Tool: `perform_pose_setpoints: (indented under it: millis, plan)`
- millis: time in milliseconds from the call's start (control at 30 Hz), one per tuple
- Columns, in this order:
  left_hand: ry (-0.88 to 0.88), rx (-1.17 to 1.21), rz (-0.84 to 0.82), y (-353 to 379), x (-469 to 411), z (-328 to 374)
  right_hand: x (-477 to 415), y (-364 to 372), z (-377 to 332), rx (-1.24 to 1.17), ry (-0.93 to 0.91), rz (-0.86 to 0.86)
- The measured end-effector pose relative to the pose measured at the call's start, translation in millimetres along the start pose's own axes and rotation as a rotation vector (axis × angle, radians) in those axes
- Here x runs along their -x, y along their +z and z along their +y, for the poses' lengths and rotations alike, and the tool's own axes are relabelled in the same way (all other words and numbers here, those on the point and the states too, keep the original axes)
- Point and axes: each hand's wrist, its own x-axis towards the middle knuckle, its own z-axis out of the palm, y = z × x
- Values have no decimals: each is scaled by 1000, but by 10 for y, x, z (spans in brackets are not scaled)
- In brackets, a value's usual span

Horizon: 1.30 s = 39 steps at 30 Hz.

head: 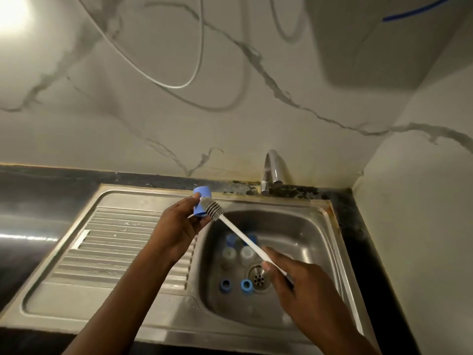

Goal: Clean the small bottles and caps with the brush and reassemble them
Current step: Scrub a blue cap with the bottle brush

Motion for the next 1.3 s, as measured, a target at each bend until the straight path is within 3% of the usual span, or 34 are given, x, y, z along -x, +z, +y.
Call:
perform_pose_setpoints:
  millis: [167, 567, 833, 1000, 1300]
  plan:
    - [-11, 170, 24, -20, 67, 20, -284, 117, -241, 84, -25, 25]
    - [74, 292, 171, -223, -74, 303, -544, 157, -458, 78, -81, -66]
    - [-21, 409, 102, 29, -38, 152, -683, 91, -525, 58, -45, -11]
    - [-34, 413, 85, 33, -84, 214, -801, 66, -603, 55, -50, 3]
    - [5, 408, 199, -59, -121, 337, -543, 130, -536, 10, -37, -42]
